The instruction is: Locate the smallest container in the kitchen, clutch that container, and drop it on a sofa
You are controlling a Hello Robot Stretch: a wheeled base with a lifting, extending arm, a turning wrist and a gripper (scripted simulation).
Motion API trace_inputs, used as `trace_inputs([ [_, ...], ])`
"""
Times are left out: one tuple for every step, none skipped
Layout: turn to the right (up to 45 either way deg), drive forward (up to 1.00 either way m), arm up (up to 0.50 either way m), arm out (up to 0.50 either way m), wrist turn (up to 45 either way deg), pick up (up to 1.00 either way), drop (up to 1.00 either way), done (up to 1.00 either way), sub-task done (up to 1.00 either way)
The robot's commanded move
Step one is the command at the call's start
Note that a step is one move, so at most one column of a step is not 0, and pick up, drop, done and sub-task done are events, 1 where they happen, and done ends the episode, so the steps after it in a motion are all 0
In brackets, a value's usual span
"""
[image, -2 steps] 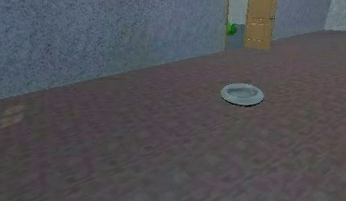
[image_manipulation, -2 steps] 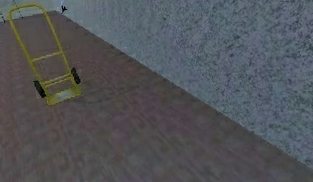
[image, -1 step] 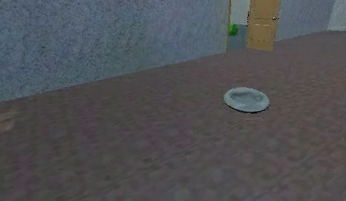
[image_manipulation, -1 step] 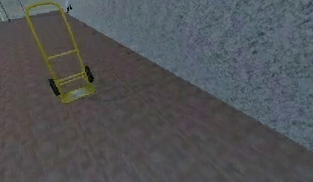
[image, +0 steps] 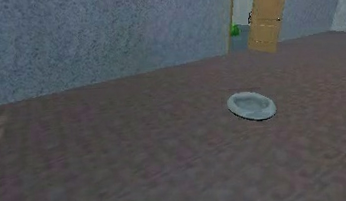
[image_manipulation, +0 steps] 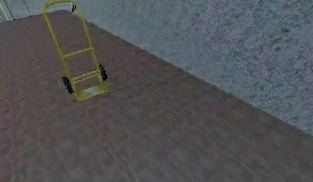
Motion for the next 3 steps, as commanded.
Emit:
trace_inputs([
  [0.0, 1.00, 0.00, 0.00, 0.0, 0.00, 0.00, 0.00, 0.00],
  [3.0, 0.00, 0.00, 0.00, 0.0, 0.00, 0.00, 0.00, 0.00],
  [0.0, 1.00, 0.00, 0.00, 0.0, 0.00, 0.00, 0.00, 0.00],
])
